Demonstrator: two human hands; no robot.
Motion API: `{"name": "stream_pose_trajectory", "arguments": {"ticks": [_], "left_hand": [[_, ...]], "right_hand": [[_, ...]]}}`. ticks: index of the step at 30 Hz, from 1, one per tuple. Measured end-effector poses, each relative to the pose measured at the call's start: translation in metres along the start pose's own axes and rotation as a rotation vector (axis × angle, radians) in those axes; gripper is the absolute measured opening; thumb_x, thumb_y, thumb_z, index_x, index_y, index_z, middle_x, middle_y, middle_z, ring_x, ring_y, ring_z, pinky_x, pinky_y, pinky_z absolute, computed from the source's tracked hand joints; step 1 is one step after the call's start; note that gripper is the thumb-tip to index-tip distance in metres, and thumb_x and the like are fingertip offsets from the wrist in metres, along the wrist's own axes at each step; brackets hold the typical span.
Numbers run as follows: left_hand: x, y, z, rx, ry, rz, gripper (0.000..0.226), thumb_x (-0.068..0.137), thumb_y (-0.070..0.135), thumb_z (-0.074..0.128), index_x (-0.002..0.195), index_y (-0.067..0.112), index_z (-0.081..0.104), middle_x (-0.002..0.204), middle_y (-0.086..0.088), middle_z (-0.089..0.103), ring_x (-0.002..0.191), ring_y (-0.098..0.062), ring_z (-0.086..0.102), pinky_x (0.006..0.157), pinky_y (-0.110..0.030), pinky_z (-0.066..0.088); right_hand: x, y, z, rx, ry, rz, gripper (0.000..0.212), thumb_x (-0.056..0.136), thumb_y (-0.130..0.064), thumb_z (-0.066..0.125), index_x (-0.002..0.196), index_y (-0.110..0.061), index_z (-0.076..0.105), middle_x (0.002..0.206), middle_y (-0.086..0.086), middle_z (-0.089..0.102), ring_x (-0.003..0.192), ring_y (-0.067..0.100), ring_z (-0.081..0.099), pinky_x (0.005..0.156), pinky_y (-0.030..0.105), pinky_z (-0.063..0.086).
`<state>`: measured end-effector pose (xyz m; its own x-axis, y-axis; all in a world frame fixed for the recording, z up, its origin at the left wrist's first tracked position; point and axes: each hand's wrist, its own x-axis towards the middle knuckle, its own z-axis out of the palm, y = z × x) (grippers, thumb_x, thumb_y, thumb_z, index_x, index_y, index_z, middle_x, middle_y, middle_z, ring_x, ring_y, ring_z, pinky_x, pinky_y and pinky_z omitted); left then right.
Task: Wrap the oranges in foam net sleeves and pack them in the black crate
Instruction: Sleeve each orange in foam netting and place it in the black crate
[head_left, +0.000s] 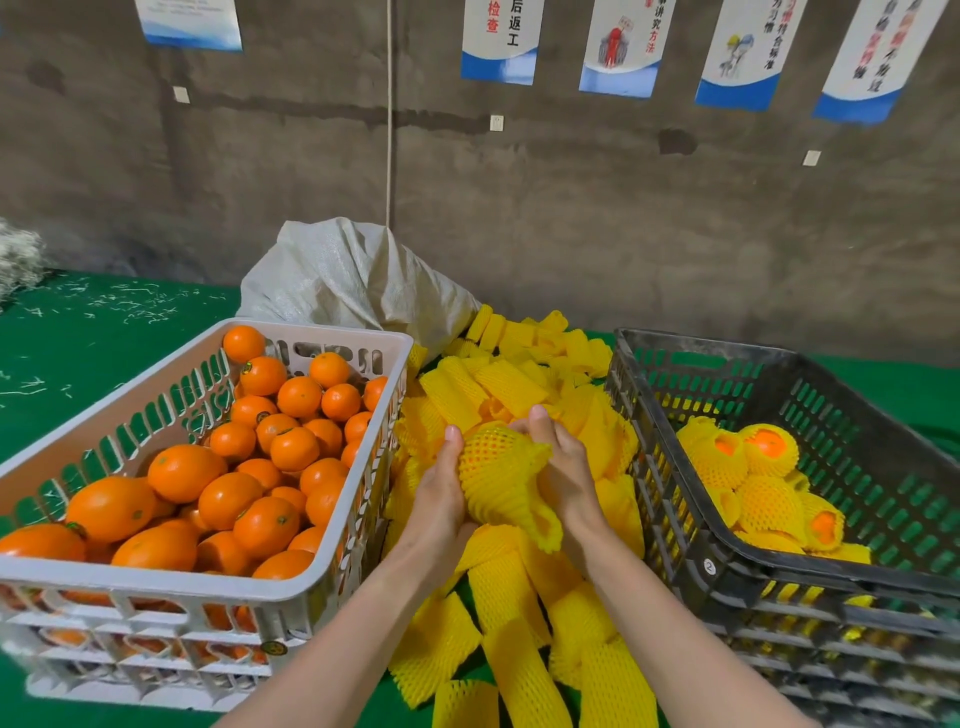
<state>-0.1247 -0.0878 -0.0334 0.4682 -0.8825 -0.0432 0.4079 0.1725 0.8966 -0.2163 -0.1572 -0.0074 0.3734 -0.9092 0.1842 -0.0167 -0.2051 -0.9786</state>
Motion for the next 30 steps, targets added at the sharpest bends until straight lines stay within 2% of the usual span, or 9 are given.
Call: {"name": "stream_pose_trajectory", "arguments": {"ticks": [2, 5, 9, 13, 16, 19, 22, 26, 30], "left_hand": [[0.0, 0.004, 0.006, -0.038, 0.131, 0.015, 0.033, 0.1, 0.043, 0.036, 0.085, 0.026, 0.06, 0.066, 0.011, 0.071, 0.062, -0.005, 0.069, 0.048, -0.02, 0.051], [0.002, 0.0, 0.013, 0.098, 0.328, 0.208, 0.046, 0.099, 0.037, 0.042, 0.059, 0.016, 0.043, 0.051, -0.002, 0.046, 0.053, -0.02, 0.044, 0.052, -0.029, 0.037], [0.006, -0.001, 0.013, 0.366, 0.404, 0.443, 0.054, 0.099, 0.027, 0.047, 0.049, 0.016, 0.028, 0.048, 0.0, 0.027, 0.05, -0.013, 0.024, 0.049, -0.025, 0.02], [0.015, 0.006, 0.012, 0.631, 0.418, 0.54, 0.055, 0.095, 0.026, 0.054, 0.047, 0.015, 0.029, 0.046, -0.004, 0.032, 0.048, -0.017, 0.027, 0.05, -0.031, 0.025], [0.02, 0.009, 0.009, 0.763, 0.404, 0.581, 0.055, 0.092, 0.029, 0.059, 0.048, 0.015, 0.03, 0.045, -0.003, 0.033, 0.046, -0.018, 0.03, 0.052, -0.042, 0.029], [0.024, 0.009, 0.006, 0.664, 0.344, 0.583, 0.057, 0.092, 0.028, 0.058, 0.044, 0.018, 0.03, 0.041, 0.007, 0.028, 0.041, -0.007, 0.023, 0.045, -0.025, 0.021], [0.027, 0.007, 0.002, 0.476, 0.233, 0.451, 0.056, 0.092, 0.029, 0.055, 0.042, 0.017, 0.031, 0.038, 0.012, 0.027, 0.038, -0.005, 0.022, 0.042, -0.02, 0.019], [0.024, 0.006, 0.001, 0.351, 0.1, 0.357, 0.051, 0.087, 0.038, 0.052, 0.046, 0.009, 0.04, 0.043, 0.0, 0.039, 0.043, -0.01, 0.033, 0.044, -0.023, 0.028], [0.021, 0.005, 0.0, 0.402, 0.087, 0.432, 0.052, 0.091, 0.028, 0.051, 0.041, 0.018, 0.039, 0.041, 0.004, 0.039, 0.043, -0.009, 0.032, 0.043, -0.021, 0.027]], "right_hand": [[-0.002, 0.003, 0.003, 0.007, -0.014, 0.034, 0.049, 0.09, -0.053, 0.035, 0.068, -0.015, 0.058, 0.072, 0.002, 0.061, 0.078, 0.02, 0.056, 0.08, 0.037, 0.045], [-0.006, 0.008, 0.009, 0.024, -0.008, 0.135, 0.061, 0.09, -0.059, 0.027, 0.115, -0.014, 0.06, 0.11, 0.011, 0.064, 0.108, 0.028, 0.057, 0.1, 0.045, 0.042], [-0.014, 0.007, 0.014, 0.031, 0.015, 0.217, 0.087, 0.075, -0.076, 0.021, 0.134, -0.017, 0.048, 0.134, 0.011, 0.053, 0.123, 0.034, 0.048, 0.105, 0.05, 0.036], [-0.019, 0.003, 0.014, 0.046, 0.087, 0.159, 0.07, 0.066, -0.079, 0.036, 0.101, -0.022, 0.056, 0.098, 0.002, 0.059, 0.097, 0.027, 0.054, 0.085, 0.044, 0.045], [-0.014, 0.006, 0.013, 0.173, 0.142, 0.253, 0.047, 0.08, -0.061, 0.055, 0.093, -0.016, 0.06, 0.101, 0.012, 0.065, 0.095, 0.03, 0.06, 0.08, 0.043, 0.049], [-0.008, 0.003, 0.008, 0.497, 0.034, 0.465, 0.039, 0.088, -0.043, 0.056, 0.101, -0.008, 0.064, 0.1, 0.025, 0.065, 0.092, 0.033, 0.064, 0.083, 0.042, 0.051], [-0.007, 0.004, 0.006, 0.626, -0.064, 0.455, 0.031, 0.092, -0.04, 0.047, 0.1, -0.013, 0.059, 0.077, 0.009, 0.063, 0.067, 0.019, 0.062, 0.062, 0.028, 0.051], [-0.01, 0.004, 0.003, 0.69, -0.109, 0.422, 0.028, 0.092, -0.037, 0.046, 0.092, -0.014, 0.062, 0.075, 0.006, 0.066, 0.069, 0.018, 0.062, 0.064, 0.029, 0.048], [-0.012, 0.002, 0.002, 0.768, -0.157, 0.483, 0.031, 0.091, -0.039, 0.047, 0.097, -0.013, 0.063, 0.085, 0.011, 0.067, 0.079, 0.024, 0.062, 0.071, 0.034, 0.05]]}}
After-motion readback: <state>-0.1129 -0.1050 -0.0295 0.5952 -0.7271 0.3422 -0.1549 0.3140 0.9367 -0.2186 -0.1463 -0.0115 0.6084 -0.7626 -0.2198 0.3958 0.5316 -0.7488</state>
